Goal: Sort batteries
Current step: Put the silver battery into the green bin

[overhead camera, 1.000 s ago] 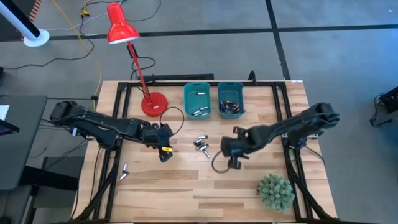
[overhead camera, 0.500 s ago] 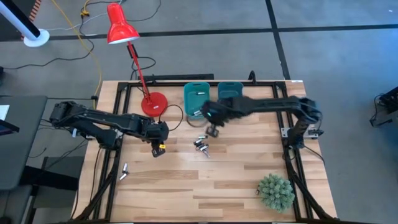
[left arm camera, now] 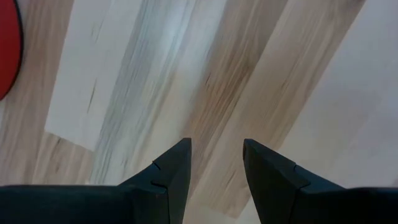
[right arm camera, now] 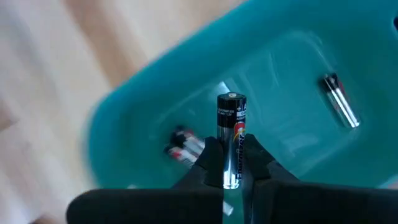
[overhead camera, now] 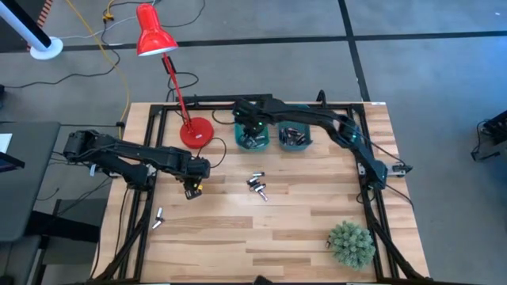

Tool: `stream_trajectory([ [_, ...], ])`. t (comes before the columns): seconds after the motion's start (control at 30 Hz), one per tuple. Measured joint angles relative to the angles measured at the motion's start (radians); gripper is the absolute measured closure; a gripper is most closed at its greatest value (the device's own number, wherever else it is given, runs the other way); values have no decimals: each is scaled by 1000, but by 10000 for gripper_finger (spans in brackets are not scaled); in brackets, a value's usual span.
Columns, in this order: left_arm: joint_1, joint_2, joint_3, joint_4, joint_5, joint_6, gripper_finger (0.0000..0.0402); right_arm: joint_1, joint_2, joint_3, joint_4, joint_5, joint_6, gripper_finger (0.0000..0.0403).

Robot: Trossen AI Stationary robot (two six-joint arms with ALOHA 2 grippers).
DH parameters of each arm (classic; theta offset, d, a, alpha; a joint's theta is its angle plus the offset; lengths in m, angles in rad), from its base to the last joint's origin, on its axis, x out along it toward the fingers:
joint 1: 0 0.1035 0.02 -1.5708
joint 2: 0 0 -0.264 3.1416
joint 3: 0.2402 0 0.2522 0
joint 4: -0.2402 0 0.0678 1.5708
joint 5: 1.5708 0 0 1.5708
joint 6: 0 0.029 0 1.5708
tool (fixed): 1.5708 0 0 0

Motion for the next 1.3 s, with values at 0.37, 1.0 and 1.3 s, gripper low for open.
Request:
stream_trajectory([
  [0.37, 0, 0, 0, 3, -1, 40, 260, -41, 123, 93, -52, -12, 39, 350],
  [1.0, 0, 0, 17, -111, -3, -6, 260, -37, 61, 93, -113, -12, 42, 287],
  [1.3, -5, 0, 40, -251, 141, -283, 260, 14, -62, 45, -152, -12, 38, 286],
])
